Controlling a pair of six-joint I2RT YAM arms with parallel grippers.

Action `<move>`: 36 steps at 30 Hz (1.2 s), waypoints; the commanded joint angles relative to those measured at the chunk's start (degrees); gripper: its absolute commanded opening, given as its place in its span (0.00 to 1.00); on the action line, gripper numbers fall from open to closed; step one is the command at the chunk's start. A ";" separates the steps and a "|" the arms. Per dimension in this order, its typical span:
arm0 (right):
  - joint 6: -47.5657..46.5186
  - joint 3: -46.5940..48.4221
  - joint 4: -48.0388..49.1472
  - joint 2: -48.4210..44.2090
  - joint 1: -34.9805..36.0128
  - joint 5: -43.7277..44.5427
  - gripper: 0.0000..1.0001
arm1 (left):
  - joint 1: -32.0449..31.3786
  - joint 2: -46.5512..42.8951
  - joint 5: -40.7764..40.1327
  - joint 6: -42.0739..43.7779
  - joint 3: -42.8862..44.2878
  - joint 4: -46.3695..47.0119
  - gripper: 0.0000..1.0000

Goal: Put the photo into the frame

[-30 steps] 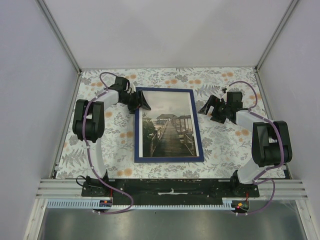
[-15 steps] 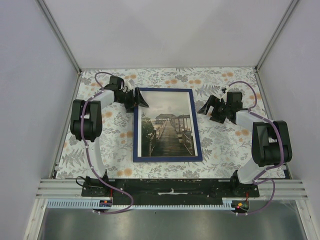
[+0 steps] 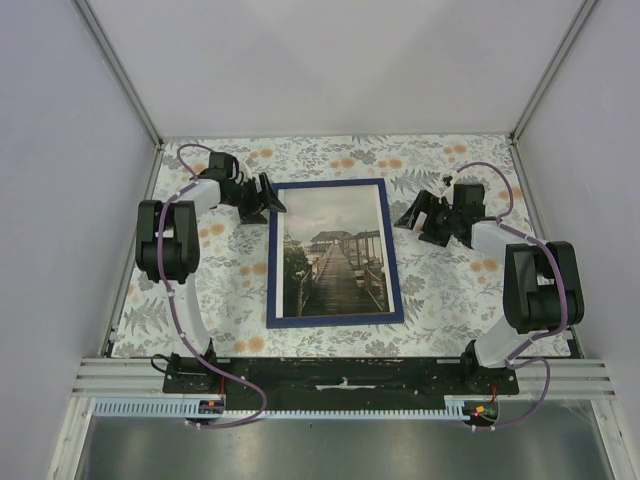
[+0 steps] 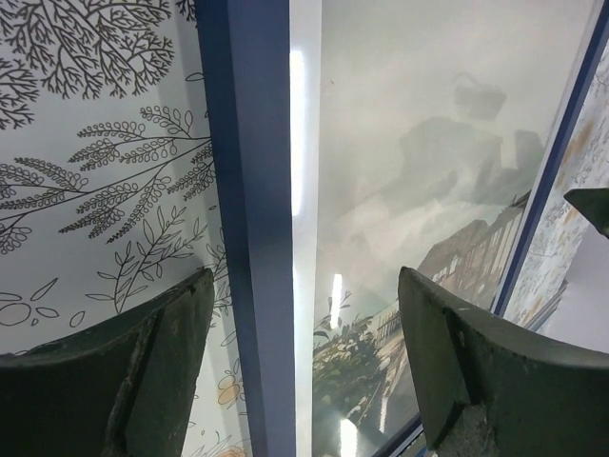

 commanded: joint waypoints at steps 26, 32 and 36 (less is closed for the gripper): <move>0.67 1.43 2.33 1.98 5.80 2.64 0.98 | -3.50 -3.62 -4.22 -5.05 -0.77 6.64 0.91; -1.53 5.90 -7.23 -1.44 5.80 7.73 0.98 | -3.58 -9.94 -18.11 -1.71 0.20 1.27 0.91; -1.53 10.30 -13.66 -6.01 5.80 10.73 0.98 | -5.60 -17.66 -26.28 -1.09 -2.08 0.04 0.93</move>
